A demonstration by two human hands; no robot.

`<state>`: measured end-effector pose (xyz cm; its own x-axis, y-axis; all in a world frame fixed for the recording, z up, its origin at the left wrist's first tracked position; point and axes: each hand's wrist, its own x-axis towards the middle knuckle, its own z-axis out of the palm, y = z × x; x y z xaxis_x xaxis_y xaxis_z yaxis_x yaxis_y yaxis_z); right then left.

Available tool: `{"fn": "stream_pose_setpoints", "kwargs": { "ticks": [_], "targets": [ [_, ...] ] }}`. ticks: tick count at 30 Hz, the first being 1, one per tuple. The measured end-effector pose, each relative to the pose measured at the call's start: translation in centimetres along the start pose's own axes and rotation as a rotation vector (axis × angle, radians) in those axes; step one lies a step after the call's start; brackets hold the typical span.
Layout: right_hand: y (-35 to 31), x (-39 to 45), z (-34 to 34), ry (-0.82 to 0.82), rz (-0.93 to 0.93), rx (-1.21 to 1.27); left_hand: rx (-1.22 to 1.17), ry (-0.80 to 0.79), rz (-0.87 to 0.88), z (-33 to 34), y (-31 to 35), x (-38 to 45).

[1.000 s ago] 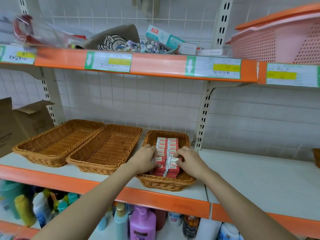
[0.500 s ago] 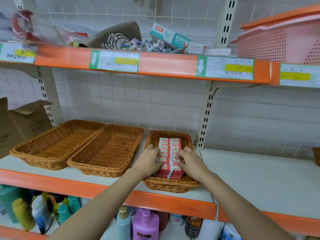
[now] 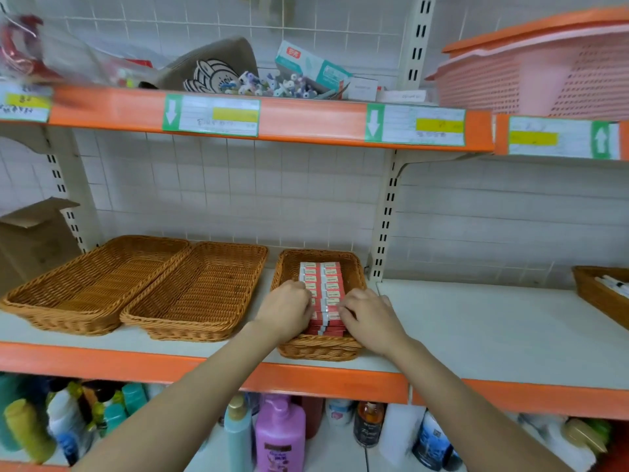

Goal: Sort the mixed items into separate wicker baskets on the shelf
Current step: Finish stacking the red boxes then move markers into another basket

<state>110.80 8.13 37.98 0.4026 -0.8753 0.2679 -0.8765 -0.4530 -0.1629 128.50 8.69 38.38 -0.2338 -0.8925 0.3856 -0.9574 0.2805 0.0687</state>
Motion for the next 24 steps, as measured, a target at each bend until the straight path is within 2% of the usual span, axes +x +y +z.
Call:
{"fn": "stream_pose_setpoints", "kwargs": {
  "ticks": [4, 7, 11, 24],
  "targets": [
    [0.6, -2.3, -1.2, -0.231, -0.023, -0.015, 0.091, -0.12, -0.052, -0.6, 2.6, -0.6],
    [2.0, -4.5, -2.0, -0.337, 0.013, 0.022, 0.016, -0.196, -0.187, -0.1, 4.3, -1.2],
    [4.6, -7.8, -3.6, -0.381, 0.016, -0.013, 0.038, -0.311, -0.183, 0.1, 8.2, -2.8],
    [15.8, -18.9, -7.2, -0.39, 0.145, -0.047, 0.073, -0.463, 0.003, 2.4, 24.7, -3.1]
  ]
}}
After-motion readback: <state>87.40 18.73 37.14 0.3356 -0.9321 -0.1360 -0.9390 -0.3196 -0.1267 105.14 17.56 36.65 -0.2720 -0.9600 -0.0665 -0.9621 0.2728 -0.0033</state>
